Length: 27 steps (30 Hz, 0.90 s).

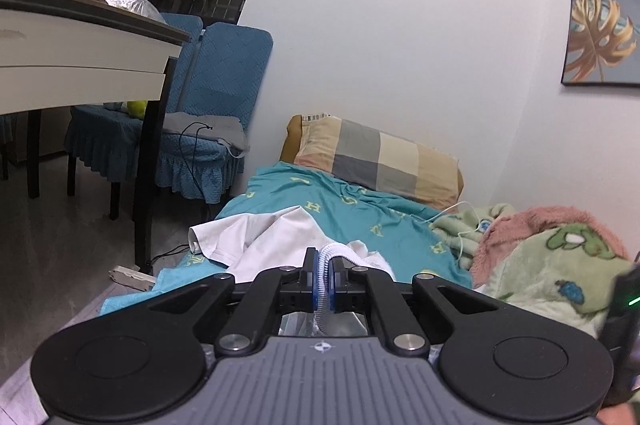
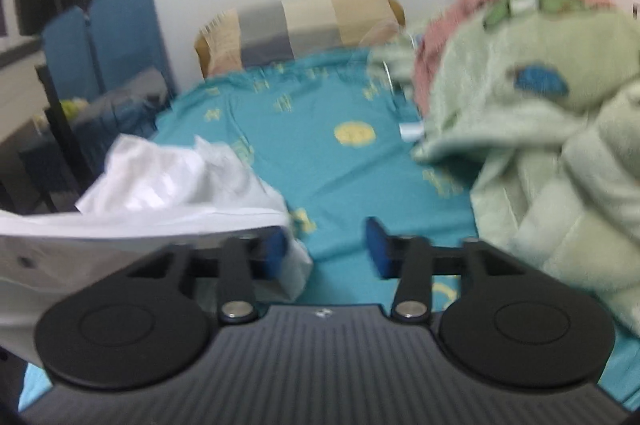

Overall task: Fold clothes
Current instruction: 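Lift the T-shirt with both grippers and shake it open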

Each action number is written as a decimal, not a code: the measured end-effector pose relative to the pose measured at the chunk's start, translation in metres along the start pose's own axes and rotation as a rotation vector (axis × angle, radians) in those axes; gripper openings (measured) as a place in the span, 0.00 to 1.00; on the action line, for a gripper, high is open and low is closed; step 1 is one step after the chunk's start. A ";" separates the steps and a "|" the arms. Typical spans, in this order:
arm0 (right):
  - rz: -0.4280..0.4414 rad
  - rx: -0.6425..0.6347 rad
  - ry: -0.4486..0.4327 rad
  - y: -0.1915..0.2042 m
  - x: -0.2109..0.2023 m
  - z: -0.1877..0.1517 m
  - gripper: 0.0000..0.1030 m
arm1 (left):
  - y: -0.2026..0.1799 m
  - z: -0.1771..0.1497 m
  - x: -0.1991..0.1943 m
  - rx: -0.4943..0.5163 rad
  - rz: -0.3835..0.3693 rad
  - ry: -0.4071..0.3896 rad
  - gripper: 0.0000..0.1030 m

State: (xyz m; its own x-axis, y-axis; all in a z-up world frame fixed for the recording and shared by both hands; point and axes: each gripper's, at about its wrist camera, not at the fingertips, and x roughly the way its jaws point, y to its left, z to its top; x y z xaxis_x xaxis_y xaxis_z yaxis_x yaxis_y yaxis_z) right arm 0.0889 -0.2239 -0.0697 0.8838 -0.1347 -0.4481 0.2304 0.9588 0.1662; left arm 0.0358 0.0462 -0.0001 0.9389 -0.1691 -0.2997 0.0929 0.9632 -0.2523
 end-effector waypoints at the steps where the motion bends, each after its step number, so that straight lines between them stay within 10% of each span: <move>1: 0.022 -0.005 -0.037 0.003 -0.008 0.002 0.23 | 0.000 -0.002 0.002 0.001 0.005 0.011 0.05; 8: 0.126 -0.002 -0.148 0.011 -0.031 0.014 0.05 | 0.004 -0.018 0.026 0.011 0.039 0.137 0.08; 15: 0.175 0.077 -0.004 -0.002 -0.011 0.005 0.05 | 0.006 -0.036 0.044 0.055 0.083 0.230 0.13; 22: 0.308 0.043 0.168 0.016 -0.004 -0.015 0.09 | 0.012 -0.022 0.035 -0.019 0.064 0.137 0.08; 27: 0.374 -0.121 0.168 0.051 -0.010 -0.029 0.43 | 0.010 -0.012 0.024 -0.037 0.036 0.092 0.06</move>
